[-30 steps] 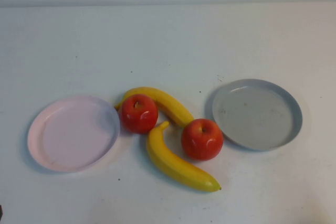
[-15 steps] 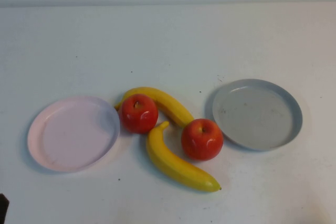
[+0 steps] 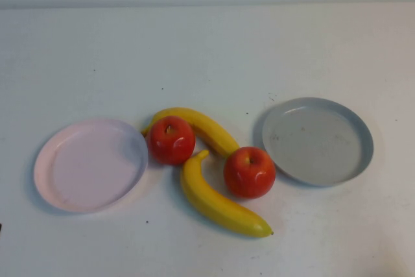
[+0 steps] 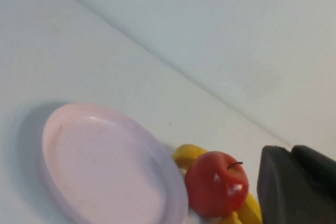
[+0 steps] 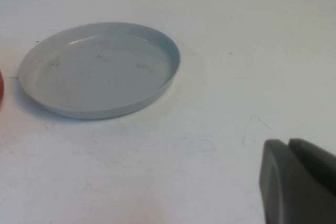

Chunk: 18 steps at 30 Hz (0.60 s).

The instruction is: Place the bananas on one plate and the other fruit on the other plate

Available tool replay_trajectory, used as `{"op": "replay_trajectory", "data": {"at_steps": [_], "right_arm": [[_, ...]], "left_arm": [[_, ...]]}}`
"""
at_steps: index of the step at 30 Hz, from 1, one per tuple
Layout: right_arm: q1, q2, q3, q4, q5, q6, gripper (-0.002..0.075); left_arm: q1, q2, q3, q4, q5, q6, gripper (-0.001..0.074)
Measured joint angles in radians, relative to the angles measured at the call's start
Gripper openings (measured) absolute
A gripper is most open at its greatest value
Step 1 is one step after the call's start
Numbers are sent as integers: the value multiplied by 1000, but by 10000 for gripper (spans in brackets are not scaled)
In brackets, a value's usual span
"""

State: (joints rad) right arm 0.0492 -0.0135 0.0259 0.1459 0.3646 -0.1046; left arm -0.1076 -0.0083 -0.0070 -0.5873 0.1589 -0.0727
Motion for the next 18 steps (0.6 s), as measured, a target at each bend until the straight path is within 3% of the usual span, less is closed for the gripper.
{"op": "replay_trajectory", "data": {"at_steps": [8, 18], "right_arm": [[0, 0, 0, 0, 0, 0, -15], [0, 0, 0, 0, 0, 0, -15]], "left_arm": [[0, 310, -395, 106, 304, 81, -1], [0, 799, -760, 124, 621, 486, -1]]}}
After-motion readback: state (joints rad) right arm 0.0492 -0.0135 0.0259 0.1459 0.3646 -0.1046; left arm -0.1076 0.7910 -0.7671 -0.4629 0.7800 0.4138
